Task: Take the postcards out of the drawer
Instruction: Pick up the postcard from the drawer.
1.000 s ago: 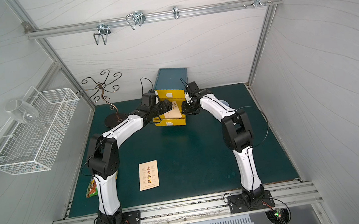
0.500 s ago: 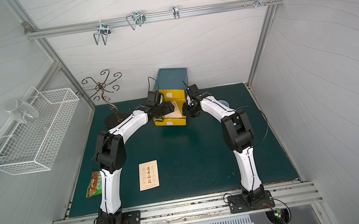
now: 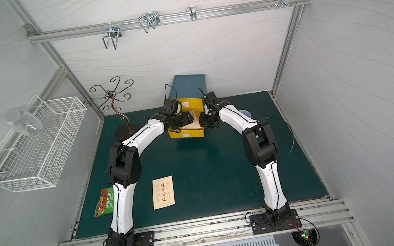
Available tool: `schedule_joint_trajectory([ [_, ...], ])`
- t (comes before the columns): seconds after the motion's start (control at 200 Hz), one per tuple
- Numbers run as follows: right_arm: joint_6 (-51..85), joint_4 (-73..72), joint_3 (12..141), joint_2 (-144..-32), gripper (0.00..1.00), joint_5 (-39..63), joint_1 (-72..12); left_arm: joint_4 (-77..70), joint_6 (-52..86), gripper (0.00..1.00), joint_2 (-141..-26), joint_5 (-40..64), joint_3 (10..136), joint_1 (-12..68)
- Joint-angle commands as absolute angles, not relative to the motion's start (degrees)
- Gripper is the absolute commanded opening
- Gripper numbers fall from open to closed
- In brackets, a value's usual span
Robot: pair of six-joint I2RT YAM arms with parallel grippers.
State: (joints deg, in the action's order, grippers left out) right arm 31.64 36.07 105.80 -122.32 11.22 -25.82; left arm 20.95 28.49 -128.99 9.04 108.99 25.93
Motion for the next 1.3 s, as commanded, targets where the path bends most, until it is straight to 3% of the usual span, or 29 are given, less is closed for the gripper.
schedule_joint_trajectory([
  [0.0, 30.59, 34.37, 107.89, -121.98, 0.25, 13.49, -27.16, 13.83, 28.76, 0.82, -128.69, 13.78, 106.56, 26.16],
  [0.31, 30.24, 34.72, 108.02, -121.88, 0.25, 12.87, -27.11, 2.77, 31.10, 0.83, -123.59, 13.63, 97.75, 25.97],
  [0.725, 30.27, 34.94, 108.53, -121.98, 0.25, 12.99, -27.16, 9.52, 30.88, 0.84, -122.20, 4.84, 99.54, 25.50],
  [1.016, 29.97, 35.38, 108.98, -122.59, 0.25, 13.56, -27.16, 19.86, 30.78, 0.84, -128.97, 9.63, 108.74, 25.22],
  [1.296, 29.72, 35.41, 109.33, -122.95, 0.25, 14.02, -27.16, 17.04, 31.45, 0.84, -130.84, 18.92, 109.58, 24.84],
])
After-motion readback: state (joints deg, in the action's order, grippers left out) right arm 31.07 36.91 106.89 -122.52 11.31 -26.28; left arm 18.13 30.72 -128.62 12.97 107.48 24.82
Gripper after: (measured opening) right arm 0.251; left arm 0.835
